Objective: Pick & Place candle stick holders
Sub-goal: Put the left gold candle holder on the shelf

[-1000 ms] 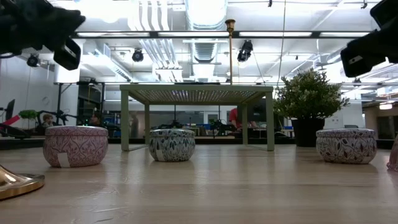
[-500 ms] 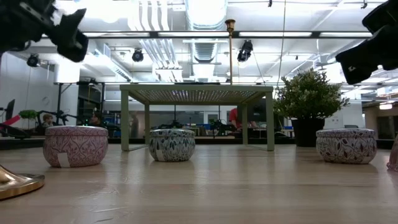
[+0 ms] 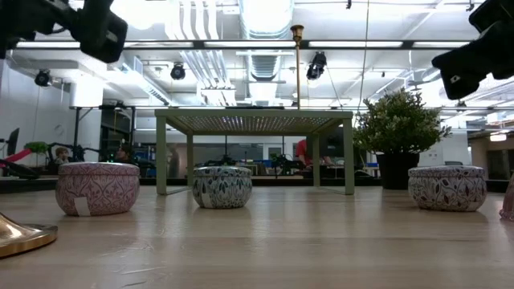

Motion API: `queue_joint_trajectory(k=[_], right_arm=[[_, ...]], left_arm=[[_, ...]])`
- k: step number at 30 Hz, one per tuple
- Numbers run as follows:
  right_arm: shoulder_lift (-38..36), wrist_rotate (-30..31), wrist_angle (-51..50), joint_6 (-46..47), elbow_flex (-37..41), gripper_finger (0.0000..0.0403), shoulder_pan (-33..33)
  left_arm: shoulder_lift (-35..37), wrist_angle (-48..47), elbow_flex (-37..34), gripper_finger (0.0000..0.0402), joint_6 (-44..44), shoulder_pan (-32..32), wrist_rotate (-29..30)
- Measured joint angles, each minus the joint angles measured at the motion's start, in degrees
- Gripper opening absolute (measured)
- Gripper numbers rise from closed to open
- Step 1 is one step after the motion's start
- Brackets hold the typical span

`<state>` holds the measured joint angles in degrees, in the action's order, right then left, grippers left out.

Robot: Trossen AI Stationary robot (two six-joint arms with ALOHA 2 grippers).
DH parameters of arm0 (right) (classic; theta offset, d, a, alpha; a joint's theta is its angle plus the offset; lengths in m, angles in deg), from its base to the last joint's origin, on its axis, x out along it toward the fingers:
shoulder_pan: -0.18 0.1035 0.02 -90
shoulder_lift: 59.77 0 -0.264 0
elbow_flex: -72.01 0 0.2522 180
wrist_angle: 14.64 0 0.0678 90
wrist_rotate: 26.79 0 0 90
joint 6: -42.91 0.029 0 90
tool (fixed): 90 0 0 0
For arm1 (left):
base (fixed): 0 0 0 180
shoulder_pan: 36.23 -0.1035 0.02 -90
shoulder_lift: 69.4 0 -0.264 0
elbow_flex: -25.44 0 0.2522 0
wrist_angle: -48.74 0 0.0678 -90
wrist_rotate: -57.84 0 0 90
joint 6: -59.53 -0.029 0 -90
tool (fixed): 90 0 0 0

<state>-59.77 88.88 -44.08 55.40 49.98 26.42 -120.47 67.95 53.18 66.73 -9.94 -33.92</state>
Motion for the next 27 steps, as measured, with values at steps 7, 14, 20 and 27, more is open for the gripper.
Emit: queue_joint_trajectory(k=[7,14,20,27], right_arm=[[0.00,-0.33,-0.44,0.37,-0.83,0.0008,-0.02],[0.11,-0.15,-0.62,0.06,-0.83,0.0008,-0.02],[0.08,-0.10,-0.87,-0.17,-0.81,0.0008,-0.04],[0.06,0.33,-0.86,-0.72,-0.77,0.0008,-0.04]], left_arm=[[-8.44,-0.35,4.18,0.0287,1.94,2.13,0.24],[-11.05,-1.22,7.36,0.0287,3.18,4.42,-1.17],[-10.78,-1.09,7.34,0.0287,3.12,6.37,-1.13],[-11.85,-0.11,7.43,0.0287,1.62,7.80,2.71]])
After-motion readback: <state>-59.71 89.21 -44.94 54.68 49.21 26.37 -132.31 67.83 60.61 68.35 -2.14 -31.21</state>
